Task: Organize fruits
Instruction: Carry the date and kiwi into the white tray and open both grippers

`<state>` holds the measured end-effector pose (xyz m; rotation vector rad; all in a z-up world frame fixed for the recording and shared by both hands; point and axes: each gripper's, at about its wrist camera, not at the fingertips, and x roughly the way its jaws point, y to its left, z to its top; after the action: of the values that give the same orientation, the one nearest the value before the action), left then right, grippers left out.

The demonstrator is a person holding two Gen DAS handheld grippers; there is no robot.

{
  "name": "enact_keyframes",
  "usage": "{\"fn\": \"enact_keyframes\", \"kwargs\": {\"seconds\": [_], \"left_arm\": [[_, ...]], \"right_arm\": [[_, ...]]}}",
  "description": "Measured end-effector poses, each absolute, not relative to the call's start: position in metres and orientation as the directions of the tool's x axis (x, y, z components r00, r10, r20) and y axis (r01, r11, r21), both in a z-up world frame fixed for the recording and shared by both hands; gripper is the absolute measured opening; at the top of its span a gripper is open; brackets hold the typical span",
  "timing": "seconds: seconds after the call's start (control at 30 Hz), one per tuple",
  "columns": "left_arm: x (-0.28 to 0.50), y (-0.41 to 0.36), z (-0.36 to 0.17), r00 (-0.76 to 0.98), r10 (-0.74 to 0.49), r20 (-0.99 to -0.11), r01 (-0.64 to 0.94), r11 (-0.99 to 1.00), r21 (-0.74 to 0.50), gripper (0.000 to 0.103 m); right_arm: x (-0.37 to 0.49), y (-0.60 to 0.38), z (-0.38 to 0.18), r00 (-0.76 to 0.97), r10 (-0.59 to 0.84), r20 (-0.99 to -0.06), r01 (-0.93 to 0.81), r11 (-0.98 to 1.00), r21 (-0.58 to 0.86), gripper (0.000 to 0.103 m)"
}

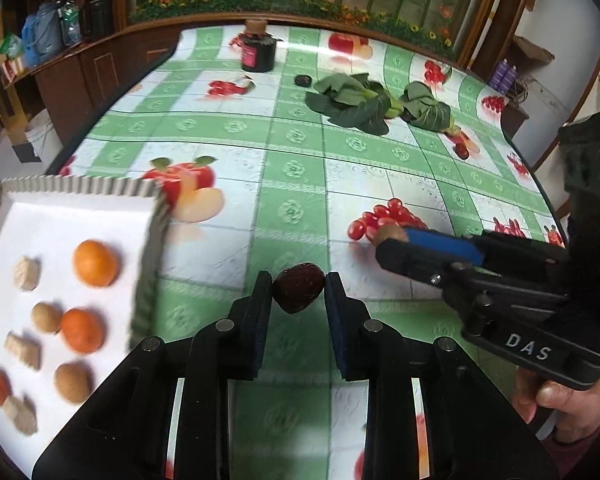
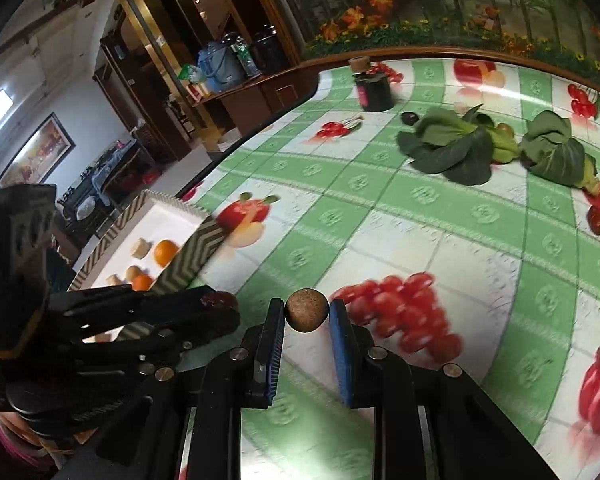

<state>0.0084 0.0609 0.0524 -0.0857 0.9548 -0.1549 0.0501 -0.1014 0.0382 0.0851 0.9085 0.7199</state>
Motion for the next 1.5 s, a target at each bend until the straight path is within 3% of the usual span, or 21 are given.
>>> {"fn": "enact_keyframes", "kwargs": {"seconds": [1.0, 1.5], "left_arm": [[-0.105, 0.182, 0.068, 0.659, 0.031, -0.751, -0.128, 0.989, -0.071, 0.026], [-0.129, 0.230, 0.061, 0.643, 0.046, -0.764, -0.203, 0.973, -0.113, 0.026]], "right_arm": [[-0.038, 0.032, 0.055, 0.277, 0.683, -0.676, -0.706, 0.622, 0.338, 0.022], [-0.044, 0.076, 0.052, 0.236, 0.675, -0.699, -0.756, 0.579, 0.304, 0.022]]}}
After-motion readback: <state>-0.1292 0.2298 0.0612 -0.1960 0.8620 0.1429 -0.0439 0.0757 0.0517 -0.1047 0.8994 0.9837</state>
